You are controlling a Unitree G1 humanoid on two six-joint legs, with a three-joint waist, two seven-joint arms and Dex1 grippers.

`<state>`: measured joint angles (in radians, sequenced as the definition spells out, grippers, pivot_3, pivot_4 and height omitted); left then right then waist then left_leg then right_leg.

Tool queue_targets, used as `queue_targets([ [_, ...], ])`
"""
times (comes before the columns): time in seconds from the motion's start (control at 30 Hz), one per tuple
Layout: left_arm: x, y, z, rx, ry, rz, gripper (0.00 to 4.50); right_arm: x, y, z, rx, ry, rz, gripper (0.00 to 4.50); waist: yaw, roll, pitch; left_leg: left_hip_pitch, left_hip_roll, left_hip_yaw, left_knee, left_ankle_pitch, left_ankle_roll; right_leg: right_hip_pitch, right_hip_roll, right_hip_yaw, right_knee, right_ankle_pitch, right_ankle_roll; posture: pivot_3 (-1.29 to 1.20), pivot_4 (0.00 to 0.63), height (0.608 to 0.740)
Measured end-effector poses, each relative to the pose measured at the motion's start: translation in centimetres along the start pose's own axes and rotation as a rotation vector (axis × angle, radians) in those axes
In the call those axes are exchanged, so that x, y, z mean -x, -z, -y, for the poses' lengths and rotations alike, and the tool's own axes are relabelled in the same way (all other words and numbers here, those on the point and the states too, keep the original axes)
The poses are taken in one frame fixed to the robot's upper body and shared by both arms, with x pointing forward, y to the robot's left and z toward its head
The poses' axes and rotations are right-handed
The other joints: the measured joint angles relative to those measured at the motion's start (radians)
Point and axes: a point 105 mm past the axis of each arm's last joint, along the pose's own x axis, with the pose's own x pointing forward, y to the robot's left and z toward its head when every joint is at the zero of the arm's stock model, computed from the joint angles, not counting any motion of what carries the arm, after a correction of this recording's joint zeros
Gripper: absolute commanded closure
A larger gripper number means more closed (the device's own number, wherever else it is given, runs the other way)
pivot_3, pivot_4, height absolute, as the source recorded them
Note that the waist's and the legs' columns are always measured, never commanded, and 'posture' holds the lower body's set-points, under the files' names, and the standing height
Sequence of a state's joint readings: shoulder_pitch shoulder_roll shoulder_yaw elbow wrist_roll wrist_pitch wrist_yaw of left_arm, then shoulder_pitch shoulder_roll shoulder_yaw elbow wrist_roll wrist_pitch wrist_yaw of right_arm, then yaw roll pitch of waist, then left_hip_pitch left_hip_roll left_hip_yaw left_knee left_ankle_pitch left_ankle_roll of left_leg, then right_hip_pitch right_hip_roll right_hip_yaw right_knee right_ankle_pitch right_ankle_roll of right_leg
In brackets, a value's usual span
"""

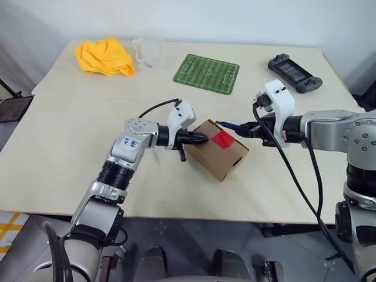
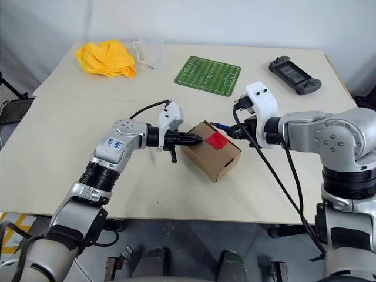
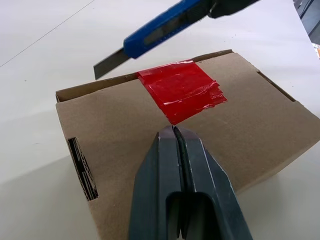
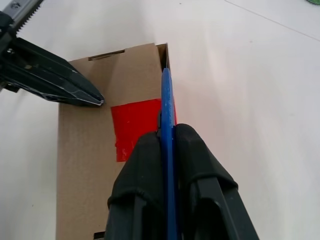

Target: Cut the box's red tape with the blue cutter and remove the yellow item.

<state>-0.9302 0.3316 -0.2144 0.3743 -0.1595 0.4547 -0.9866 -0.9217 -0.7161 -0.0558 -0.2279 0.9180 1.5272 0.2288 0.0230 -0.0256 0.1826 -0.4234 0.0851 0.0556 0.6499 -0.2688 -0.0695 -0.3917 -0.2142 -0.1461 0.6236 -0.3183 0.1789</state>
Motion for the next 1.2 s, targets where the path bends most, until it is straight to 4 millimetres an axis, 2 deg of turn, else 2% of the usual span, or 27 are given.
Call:
queue_targets([
  [0.33, 0.0, 0.0, 0.1, -0.001, 0.008, -0.002, 4.50, -0.1, 0.2, 0.7, 0.019, 0.046, 0.000, 4.40, 0.000, 0.000, 0.000, 0.000, 0.000, 0.000, 0.000, 0.000, 0.000, 0.000, 0.000, 0.000, 0.000, 0.000, 0.000, 0.00, 0.150, 0.740],
  [0.63, 0.0, 0.0, 0.1, -0.003, 0.008, -0.004, 4.50, -0.4, 0.9, 0.3, 0.045, 0.030, -0.020, 4.40, 0.000, 0.000, 0.000, 0.000, 0.000, 0.000, 0.000, 0.000, 0.000, 0.000, 0.000, 0.000, 0.000, 0.000, 0.000, 0.00, 0.150, 0.740],
  [1.0, 0.0, 0.0, 0.1, -0.003, 0.008, -0.005, 4.50, 0.0, -0.5, 0.2, 0.078, 0.025, 0.024, 4.40, 0.000, 0.000, 0.000, 0.000, 0.000, 0.000, 0.000, 0.000, 0.000, 0.000, 0.000, 0.000, 0.001, 0.000, 0.000, 0.00, 0.150, 0.740],
  [1.2, 0.0, 0.0, 0.1, -0.003, 0.009, -0.005, 4.50, -0.2, -0.2, -0.2, 0.084, 0.011, 0.023, 4.40, 0.000, 0.000, 0.000, 0.000, 0.000, 0.000, 0.000, 0.000, 0.000, 0.000, 0.000, 0.000, 0.001, 0.000, 0.000, 0.00, 0.150, 0.740],
])
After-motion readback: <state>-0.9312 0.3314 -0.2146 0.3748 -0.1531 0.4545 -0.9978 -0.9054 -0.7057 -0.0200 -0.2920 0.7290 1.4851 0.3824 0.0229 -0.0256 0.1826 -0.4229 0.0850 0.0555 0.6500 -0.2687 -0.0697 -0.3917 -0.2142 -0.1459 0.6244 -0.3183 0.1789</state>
